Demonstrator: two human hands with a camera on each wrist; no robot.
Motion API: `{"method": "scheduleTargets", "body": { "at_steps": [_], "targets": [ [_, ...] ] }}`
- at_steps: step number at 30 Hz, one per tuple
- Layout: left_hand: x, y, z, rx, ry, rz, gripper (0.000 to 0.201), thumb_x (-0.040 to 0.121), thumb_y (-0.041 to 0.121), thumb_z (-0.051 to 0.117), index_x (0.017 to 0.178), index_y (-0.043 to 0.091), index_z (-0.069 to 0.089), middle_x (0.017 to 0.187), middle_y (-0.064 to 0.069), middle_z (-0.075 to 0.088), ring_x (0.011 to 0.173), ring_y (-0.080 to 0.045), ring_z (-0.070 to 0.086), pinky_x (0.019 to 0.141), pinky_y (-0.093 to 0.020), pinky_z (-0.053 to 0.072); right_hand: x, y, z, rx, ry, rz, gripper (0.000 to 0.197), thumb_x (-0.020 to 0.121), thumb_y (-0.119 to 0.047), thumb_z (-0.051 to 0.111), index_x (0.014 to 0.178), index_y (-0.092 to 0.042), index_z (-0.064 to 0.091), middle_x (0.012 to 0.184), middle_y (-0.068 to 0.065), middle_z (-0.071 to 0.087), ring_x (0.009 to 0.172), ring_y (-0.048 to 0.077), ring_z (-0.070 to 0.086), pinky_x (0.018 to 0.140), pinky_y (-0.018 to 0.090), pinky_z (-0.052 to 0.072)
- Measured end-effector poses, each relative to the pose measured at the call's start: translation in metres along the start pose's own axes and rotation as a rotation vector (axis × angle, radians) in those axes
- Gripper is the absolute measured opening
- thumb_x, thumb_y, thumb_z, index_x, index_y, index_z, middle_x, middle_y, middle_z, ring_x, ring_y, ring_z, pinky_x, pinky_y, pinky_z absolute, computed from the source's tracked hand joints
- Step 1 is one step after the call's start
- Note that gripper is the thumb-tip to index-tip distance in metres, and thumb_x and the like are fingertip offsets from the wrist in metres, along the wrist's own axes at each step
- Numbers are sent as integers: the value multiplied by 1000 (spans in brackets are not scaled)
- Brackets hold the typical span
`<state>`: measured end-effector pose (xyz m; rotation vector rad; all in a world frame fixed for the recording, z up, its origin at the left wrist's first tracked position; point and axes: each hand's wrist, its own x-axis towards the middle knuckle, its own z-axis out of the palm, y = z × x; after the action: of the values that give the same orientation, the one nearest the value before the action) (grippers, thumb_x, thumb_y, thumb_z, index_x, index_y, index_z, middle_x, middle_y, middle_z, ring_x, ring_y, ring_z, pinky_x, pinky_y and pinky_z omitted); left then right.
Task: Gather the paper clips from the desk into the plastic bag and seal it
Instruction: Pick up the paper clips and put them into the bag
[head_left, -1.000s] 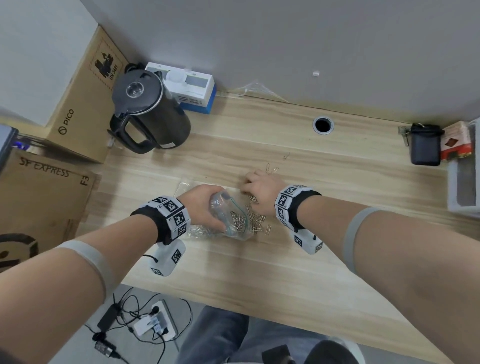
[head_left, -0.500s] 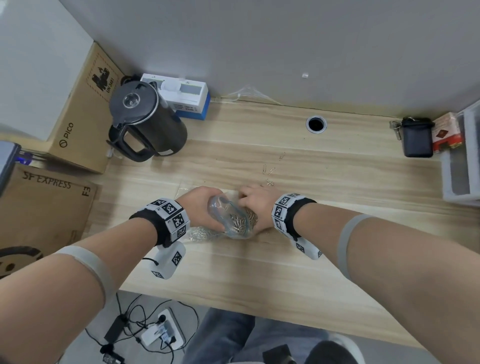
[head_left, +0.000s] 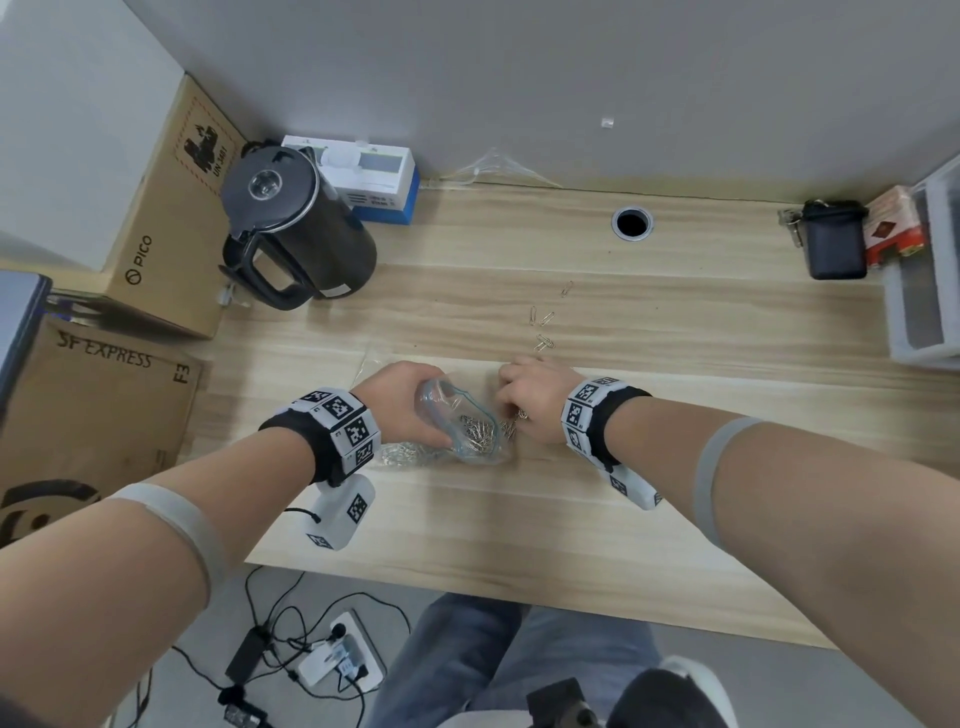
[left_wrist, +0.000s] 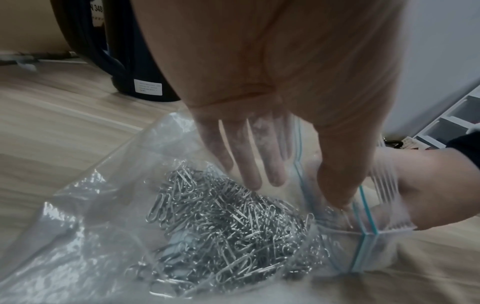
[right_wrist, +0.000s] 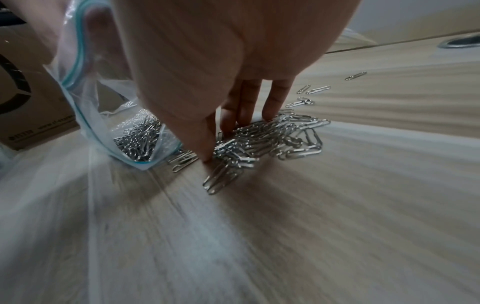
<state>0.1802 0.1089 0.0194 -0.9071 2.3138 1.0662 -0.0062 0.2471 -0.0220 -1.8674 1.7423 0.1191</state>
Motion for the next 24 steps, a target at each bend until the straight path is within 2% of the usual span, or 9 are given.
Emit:
{"method": "scheduleTargets", "body": {
  "at_steps": [4, 9, 14, 19, 21, 24],
  "targets": [
    [-6, -1, -4, 9, -1, 8, 65, 43, 52, 81, 102, 28, 68, 93, 9, 71, 88, -9, 68, 83, -39, 58, 0, -6, 1, 21, 6, 0, 24, 75, -26, 67, 99, -29, 66, 109, -4, 55, 110, 20, 46, 91, 34, 36],
    [-13, -2, -7, 17, 17, 40, 50, 46, 49, 80, 91, 31, 69, 88, 7, 71, 85, -13, 68, 80, -42, 57, 7, -21, 8, -25, -6, -10, 38, 71, -32, 70, 109, -29, 65, 110, -4, 50, 109, 20, 44, 90, 36, 39],
    [-21, 0, -12, 14, 22, 49, 51, 47, 51, 77, 91, 26, 70, 85, 5, 71, 83, -14, 67, 78, -41, 56, 7, -23, 6, -33, -2, -2, 26, 78, -28, 66, 104, -29, 70, 109, -3, 52, 111, 21, 44, 93, 37, 38],
    [-27, -4, -16, 42, 19, 13, 49, 47, 52, 78, 90, 31, 69, 86, 7, 70, 83, -14, 67, 78, -42, 57, 2, -8, 2, 12, -23, 32, 13, 84, -20, 63, 91, -25, 72, 105, -3, 56, 109, 21, 47, 91, 33, 35],
    [-28, -7, -17, 49, 18, 1, 48, 48, 52, 79, 90, 32, 69, 86, 7, 70, 83, -15, 67, 77, -42, 57, -3, 2, -1, 21, -7, 56, 14, 82, -16, 61, 84, -25, 71, 101, -4, 56, 105, 20, 48, 87, 31, 39],
    [-28, -10, -18, 59, 13, -11, 49, 48, 52, 81, 91, 32, 69, 88, 8, 70, 84, -13, 67, 78, -41, 57, -8, 14, -7, 36, 20, 92, 10, 80, -19, 63, 86, -24, 70, 102, -4, 55, 106, 19, 46, 79, 28, 34]
  ]
}}
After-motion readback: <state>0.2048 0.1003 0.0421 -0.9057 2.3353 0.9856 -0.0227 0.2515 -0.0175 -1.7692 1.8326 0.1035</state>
